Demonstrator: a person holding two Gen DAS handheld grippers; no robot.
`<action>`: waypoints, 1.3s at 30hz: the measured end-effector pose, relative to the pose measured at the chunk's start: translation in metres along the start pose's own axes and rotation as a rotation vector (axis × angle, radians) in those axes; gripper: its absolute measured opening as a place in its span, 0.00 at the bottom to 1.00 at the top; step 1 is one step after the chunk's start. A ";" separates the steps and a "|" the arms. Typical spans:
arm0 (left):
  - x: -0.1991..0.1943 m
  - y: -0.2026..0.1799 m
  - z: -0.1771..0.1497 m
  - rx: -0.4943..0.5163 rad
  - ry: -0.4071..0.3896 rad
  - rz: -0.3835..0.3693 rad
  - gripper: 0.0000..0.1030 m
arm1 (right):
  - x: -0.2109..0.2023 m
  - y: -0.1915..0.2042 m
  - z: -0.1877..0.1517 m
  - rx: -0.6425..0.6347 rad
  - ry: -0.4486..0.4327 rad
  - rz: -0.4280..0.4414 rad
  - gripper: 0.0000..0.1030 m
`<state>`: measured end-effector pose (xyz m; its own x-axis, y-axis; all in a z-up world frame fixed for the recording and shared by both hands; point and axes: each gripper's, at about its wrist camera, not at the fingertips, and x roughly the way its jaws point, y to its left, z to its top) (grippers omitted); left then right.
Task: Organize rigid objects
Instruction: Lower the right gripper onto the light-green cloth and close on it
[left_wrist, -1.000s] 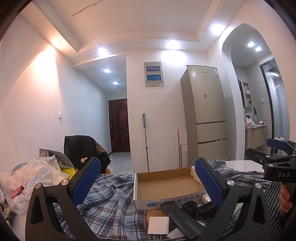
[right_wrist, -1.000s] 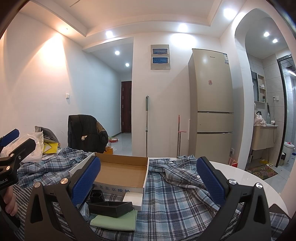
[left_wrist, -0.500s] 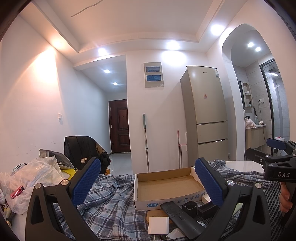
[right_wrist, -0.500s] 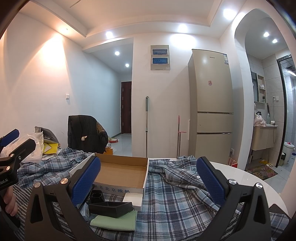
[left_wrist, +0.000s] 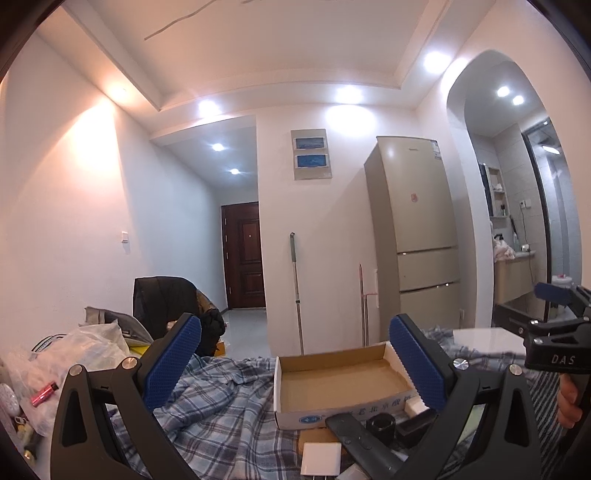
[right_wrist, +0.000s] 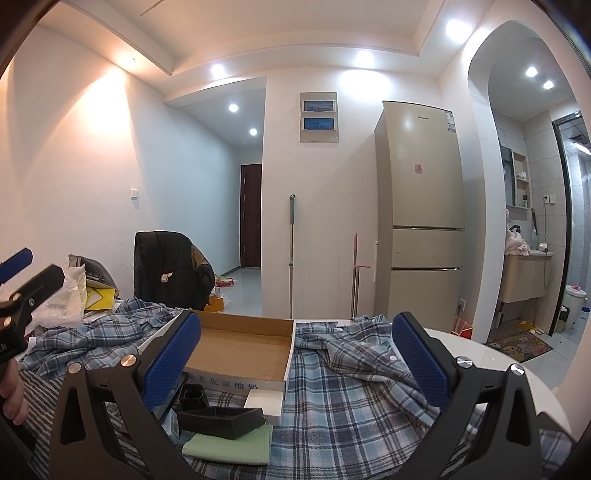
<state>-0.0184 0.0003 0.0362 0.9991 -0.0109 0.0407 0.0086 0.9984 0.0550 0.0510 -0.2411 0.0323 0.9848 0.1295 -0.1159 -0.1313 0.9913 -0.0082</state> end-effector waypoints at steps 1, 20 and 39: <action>-0.002 0.001 0.006 -0.003 -0.010 0.000 1.00 | -0.002 -0.001 0.005 0.003 -0.002 0.004 1.00; 0.000 0.022 0.059 -0.057 0.093 0.027 1.00 | -0.009 0.015 0.062 0.072 0.069 0.069 1.00; 0.059 0.007 -0.038 -0.091 0.441 -0.028 1.00 | 0.061 0.008 -0.029 0.074 0.435 0.080 0.99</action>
<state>0.0419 0.0085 0.0009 0.9202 -0.0334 -0.3899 0.0200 0.9991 -0.0384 0.1070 -0.2261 -0.0032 0.8305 0.1997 -0.5201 -0.1810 0.9796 0.0871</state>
